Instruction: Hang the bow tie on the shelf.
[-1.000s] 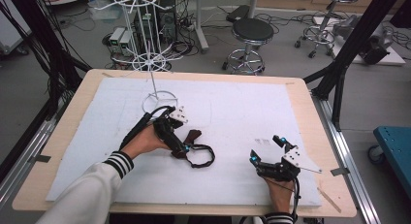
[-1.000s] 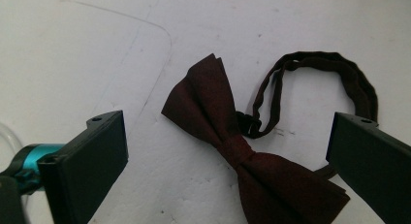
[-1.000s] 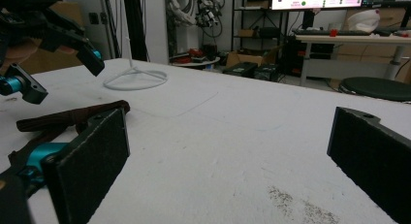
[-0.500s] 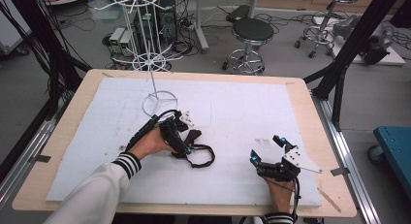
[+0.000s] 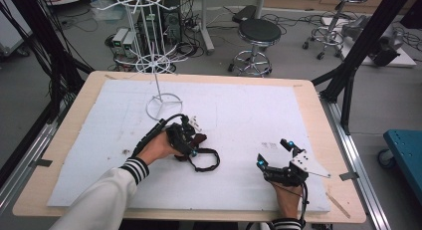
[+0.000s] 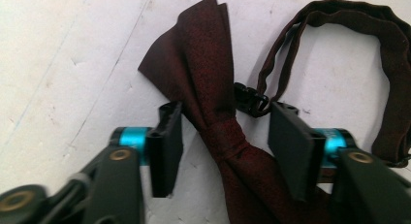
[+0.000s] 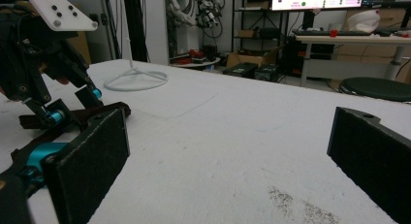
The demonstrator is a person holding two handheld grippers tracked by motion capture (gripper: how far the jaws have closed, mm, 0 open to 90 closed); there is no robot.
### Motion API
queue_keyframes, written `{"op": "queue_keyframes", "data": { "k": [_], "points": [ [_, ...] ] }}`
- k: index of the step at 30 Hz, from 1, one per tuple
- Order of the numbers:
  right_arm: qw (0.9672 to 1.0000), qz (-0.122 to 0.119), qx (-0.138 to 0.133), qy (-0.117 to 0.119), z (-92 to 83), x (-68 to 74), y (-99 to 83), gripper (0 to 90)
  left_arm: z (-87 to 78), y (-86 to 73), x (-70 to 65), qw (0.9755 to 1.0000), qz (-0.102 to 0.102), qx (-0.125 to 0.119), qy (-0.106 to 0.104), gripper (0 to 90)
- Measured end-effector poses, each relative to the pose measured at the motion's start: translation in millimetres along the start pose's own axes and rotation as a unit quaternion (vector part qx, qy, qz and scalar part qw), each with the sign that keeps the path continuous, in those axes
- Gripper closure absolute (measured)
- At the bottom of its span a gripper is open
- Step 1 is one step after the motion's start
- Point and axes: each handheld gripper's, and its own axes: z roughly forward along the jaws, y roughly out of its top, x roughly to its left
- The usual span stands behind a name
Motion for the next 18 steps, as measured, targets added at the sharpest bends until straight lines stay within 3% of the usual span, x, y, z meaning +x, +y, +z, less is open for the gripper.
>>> {"op": "queue_keyframes", "data": {
  "k": [9,18],
  "points": [
    [1.0,0.0,-0.001,0.001,0.2,0.0,0.0,0.7,1.1,2.8,-4.3,0.9995,0.001,0.023,0.021,67.6],
    [1.0,0.0,-0.002,0.001,0.2,-0.2,0.0,0.7,-3.6,3.6,-6.5,0.9993,-0.001,0.025,0.026,71.3]
  ]
}}
